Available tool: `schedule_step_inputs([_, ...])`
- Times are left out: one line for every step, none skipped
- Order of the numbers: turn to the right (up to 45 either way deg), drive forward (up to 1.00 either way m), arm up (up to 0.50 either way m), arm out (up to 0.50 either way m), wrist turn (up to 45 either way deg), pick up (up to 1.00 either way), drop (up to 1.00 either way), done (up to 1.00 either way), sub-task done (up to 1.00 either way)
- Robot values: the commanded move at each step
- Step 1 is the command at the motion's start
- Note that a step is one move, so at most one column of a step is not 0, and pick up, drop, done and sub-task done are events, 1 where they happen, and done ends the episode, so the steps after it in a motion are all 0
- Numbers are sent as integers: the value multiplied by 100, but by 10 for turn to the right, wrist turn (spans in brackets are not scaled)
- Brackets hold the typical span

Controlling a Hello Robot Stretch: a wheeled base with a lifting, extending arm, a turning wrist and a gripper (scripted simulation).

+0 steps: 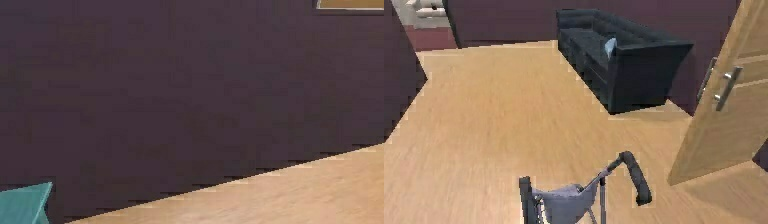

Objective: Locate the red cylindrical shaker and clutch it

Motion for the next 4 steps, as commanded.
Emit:
schedule_step_inputs([-150, 0, 0, 0, 0, 0, 0, 0, 0])
schedule_step_inputs([0, 30, 0, 0, 0, 0, 0, 0, 0])
schedule_step_inputs([450, 0, 0, 0, 0, 0, 0, 0, 0])
schedule_step_inputs([360, 0, 0, 0, 0, 0, 0, 0, 0])
